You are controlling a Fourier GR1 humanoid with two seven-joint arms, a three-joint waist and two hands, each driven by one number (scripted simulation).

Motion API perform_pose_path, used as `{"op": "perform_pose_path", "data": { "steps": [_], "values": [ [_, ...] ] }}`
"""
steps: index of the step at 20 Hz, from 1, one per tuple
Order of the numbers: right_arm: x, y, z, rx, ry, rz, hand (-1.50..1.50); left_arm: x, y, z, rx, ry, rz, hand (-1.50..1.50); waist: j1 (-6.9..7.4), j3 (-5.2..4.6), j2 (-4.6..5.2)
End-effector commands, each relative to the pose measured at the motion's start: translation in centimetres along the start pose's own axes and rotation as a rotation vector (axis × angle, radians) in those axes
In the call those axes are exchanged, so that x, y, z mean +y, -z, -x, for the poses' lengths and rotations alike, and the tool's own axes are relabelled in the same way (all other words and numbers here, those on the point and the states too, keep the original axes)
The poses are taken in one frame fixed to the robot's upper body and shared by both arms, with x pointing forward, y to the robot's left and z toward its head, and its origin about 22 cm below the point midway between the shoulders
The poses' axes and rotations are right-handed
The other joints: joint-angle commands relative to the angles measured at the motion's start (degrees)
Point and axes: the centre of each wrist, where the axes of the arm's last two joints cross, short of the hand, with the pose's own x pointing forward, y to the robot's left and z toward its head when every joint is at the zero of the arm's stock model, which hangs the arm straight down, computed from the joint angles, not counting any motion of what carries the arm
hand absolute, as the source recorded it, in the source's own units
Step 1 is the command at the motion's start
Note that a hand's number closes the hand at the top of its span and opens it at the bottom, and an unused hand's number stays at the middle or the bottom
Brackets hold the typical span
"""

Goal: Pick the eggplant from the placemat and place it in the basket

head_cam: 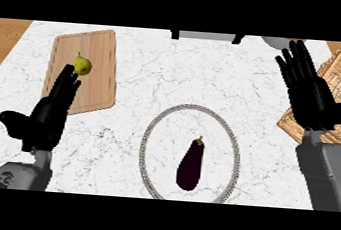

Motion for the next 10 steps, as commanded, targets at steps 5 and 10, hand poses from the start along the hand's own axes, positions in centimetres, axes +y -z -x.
{"op": "perform_pose_path", "data": {
  "steps": [5, 10],
  "values": [
    [10.5, 1.8, 2.3, 0.061, 0.048, -0.134, 1.5, 2.9, -3.5, 7.0, 0.437, 0.022, 0.002, 0.0, 0.82, -0.63, 0.87],
    [20.5, -0.2, 3.5, 0.063, -0.114, -0.413, 1.5, 1.7, -5.4, 9.3, 0.563, 0.07, 0.08, 0.0, 3.05, -0.67, 0.87]
  ]
}}
